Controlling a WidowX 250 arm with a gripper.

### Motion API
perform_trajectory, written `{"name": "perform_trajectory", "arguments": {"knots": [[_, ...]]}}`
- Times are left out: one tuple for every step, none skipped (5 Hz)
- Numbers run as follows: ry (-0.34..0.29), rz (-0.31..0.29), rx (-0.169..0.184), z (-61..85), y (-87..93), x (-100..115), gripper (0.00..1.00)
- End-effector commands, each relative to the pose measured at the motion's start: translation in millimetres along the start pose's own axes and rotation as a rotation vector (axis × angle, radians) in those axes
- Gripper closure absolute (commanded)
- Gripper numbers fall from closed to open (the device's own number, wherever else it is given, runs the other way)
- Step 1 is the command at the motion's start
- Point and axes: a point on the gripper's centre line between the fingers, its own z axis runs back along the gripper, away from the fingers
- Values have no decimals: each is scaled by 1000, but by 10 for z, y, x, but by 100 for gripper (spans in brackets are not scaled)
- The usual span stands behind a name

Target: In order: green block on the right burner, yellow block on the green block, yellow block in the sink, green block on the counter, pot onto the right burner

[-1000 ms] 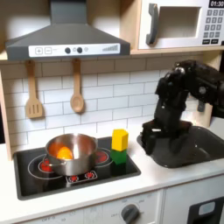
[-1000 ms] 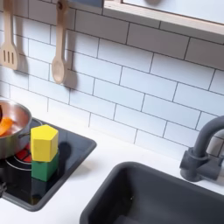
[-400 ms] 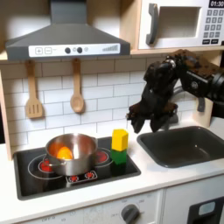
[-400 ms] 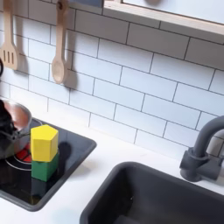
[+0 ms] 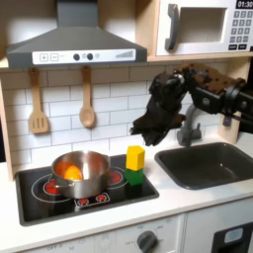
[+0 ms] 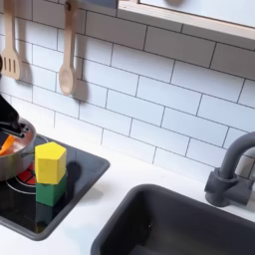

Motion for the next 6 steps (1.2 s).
{"name": "perform_trajectory", "arguments": {"knots": [[-57, 6, 11, -198, 86, 235, 100], [-112, 11, 35, -281, 159, 330, 100], [-165, 1, 43, -366, 207, 370, 100], [-199, 8, 41, -332, 179, 481, 100], [-213, 20, 28, -372, 171, 512, 100], [-225, 41, 36, -394, 219, 596, 100]]}}
